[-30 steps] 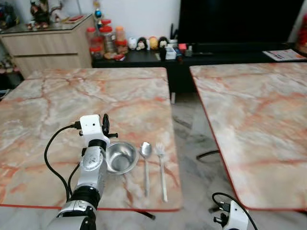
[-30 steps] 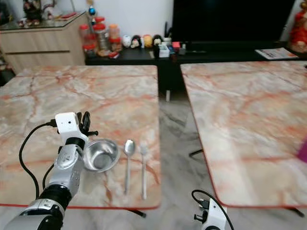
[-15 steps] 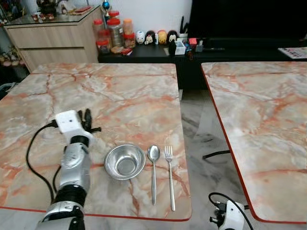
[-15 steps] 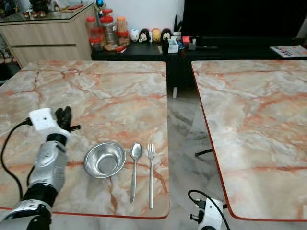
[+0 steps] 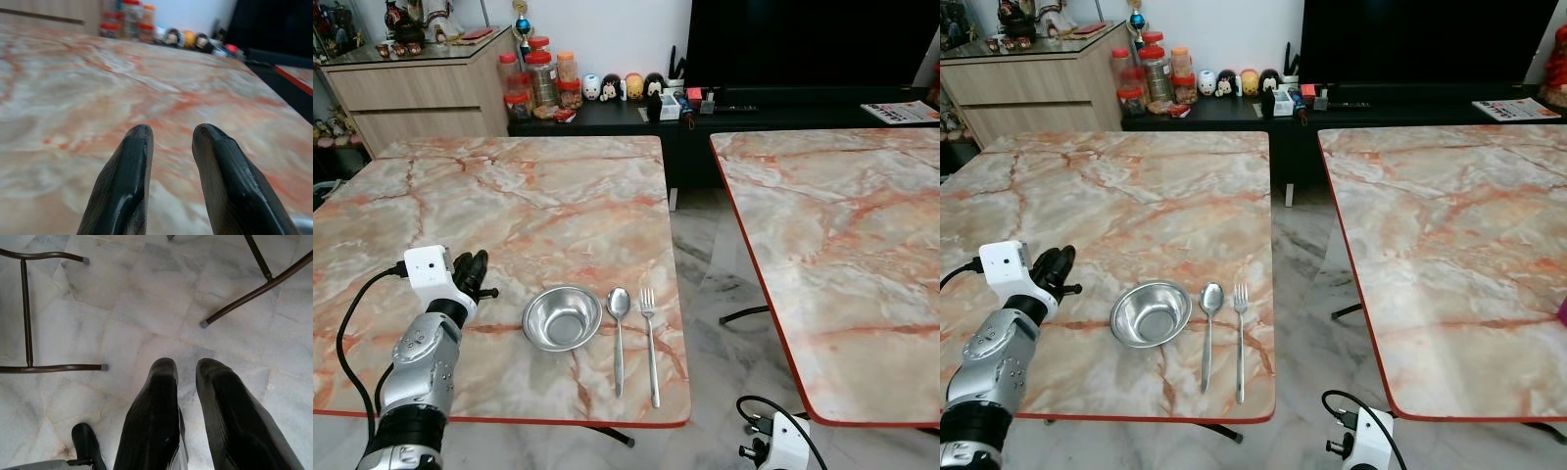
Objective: Setting the table
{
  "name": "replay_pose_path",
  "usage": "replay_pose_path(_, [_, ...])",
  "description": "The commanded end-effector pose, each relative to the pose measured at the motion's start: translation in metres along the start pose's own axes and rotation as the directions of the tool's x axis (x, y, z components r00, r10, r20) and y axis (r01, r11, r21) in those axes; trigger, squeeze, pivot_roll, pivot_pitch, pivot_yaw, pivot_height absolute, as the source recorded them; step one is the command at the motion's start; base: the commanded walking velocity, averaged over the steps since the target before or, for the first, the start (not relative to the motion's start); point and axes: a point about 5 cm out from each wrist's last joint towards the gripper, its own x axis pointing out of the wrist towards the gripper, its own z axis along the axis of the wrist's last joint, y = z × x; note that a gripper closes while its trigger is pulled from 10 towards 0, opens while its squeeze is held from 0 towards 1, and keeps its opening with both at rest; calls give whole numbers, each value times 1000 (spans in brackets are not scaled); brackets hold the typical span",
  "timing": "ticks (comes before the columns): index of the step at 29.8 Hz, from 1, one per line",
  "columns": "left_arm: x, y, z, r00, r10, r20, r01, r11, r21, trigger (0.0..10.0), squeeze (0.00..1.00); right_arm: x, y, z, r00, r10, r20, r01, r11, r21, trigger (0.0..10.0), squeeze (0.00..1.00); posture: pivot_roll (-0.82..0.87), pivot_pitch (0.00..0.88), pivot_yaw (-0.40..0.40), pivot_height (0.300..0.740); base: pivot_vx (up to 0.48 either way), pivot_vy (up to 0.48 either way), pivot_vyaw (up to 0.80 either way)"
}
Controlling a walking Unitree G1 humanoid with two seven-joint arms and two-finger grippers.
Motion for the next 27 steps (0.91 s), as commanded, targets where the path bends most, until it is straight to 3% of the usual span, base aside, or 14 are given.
replay_pose_path(1, [-1, 0, 3, 999, -34, -13, 34, 999, -4, 10000, 1000, 0, 4, 0, 1000, 11, -6, -11, 1000, 1, 10000, 0, -11, 0, 39, 740, 0, 0, 0])
replay_pose_path(4, [-4, -3, 4, 994, -102, -42, 100, 994, -44, 10000, 1000, 0, 4, 0, 1000, 15, -7, -15, 1000, 1, 10000, 0, -10, 0, 38, 740, 0, 0, 0])
replay_pose_path(9, [-8, -8, 0, 975, -197, -102, 194, 980, -42, 10000, 1000, 1, 4, 0, 1000, 15, -8, -15, 1000, 3, 10000, 0, -14, 0, 37, 740, 0, 0, 0])
replay_pose_path(20, [-10, -15, 5, 956, -255, -144, 251, 967, -46, 10000, 1000, 0, 5, -1, 1000, 15, -11, -14, 1000, 11, 10000, 0, -9, 0, 39, 740, 0, 0, 0])
replay_pose_path(21, [-10, -16, 5, 952, -267, -151, 266, 964, -29, 10000, 0, 0, 5, -1, 1000, 15, -13, -15, 1000, 11, 10000, 0, -8, 0, 40, 740, 0, 0, 0])
replay_pose_path(27, [-9, -20, 1, 949, -263, -175, 264, 964, -21, 10000, 0, 0, 6, -1, 1000, 17, -13, -17, 1000, 14, 10000, 0, -11, 0, 43, 740, 0, 0, 0])
